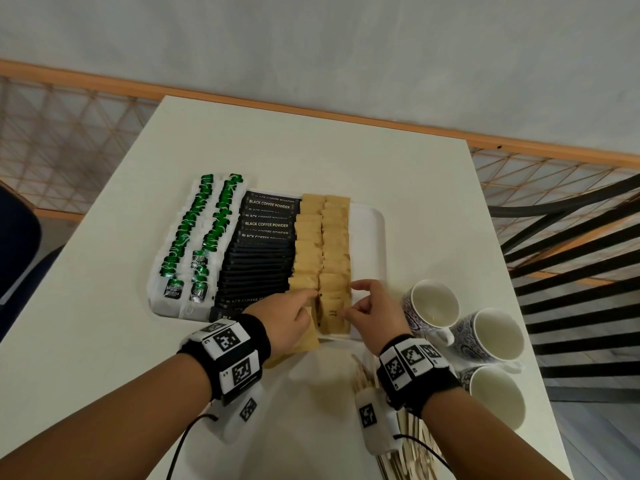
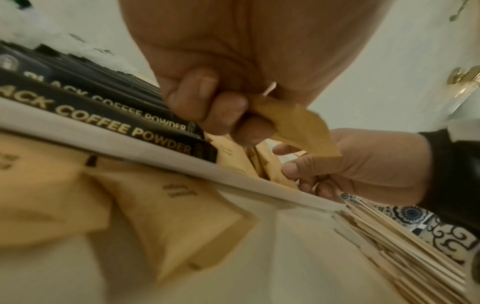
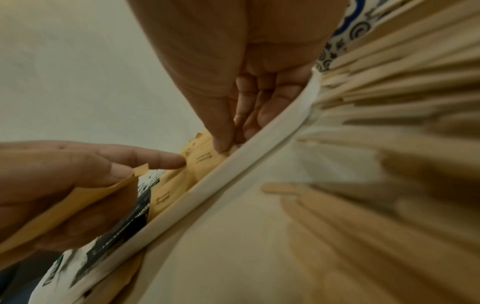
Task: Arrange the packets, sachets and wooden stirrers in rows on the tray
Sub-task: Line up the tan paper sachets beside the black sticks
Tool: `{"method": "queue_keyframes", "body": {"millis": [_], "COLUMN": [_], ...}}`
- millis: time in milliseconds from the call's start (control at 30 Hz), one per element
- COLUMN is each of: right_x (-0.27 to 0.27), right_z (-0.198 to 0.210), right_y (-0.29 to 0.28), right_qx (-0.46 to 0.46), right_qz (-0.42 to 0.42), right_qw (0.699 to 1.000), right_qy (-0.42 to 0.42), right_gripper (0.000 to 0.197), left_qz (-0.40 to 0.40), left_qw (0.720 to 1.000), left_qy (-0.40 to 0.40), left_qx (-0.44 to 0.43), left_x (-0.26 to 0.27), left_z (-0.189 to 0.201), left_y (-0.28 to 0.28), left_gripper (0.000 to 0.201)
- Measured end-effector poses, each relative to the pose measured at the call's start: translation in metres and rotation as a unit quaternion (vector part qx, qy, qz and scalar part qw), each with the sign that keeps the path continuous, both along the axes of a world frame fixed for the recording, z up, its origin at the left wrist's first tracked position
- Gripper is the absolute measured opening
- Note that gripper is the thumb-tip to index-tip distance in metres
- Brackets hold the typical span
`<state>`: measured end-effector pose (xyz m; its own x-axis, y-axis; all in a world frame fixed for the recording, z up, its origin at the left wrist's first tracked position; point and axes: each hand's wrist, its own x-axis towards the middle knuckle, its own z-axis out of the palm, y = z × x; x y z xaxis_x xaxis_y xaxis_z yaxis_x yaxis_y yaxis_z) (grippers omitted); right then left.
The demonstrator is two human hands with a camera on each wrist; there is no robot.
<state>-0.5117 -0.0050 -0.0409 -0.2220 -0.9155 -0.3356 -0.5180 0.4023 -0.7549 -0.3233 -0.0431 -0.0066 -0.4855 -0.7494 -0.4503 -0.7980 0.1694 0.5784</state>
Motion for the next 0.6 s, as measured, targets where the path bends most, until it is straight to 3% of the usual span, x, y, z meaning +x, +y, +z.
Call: {"method": "queue_keyframes", "body": {"millis": [233,367,600], "right_x": [-0.001,0.009,0.032], "right_z": [0.004,0.014,0.021], "right_y": [0.006,0.007,0.000], "right_qx": [-0.040,-0.065,-0.035], "right_qz": [-0.009,0.037,0.063], "right_qw": [0.999,0.996,0.990], "right_qy": [-0.015,-0.057,-0.123], "right_gripper": [0.028,0.010,0.015], "left_qz": [0.120,0.170,0.232], "left_qw": [0.983,0.965,0.929], "left_qy": [0.122,0.173,0.249], "left_qx": [0.065,0.102,0.145], "left_x": [0.015,0.022,0.019], "left_z": [-0.004,-0.004,0.002], "left_y": [-0.003,-0.007,-0.008], "left_gripper": [0.030,0.035,0.030]}}
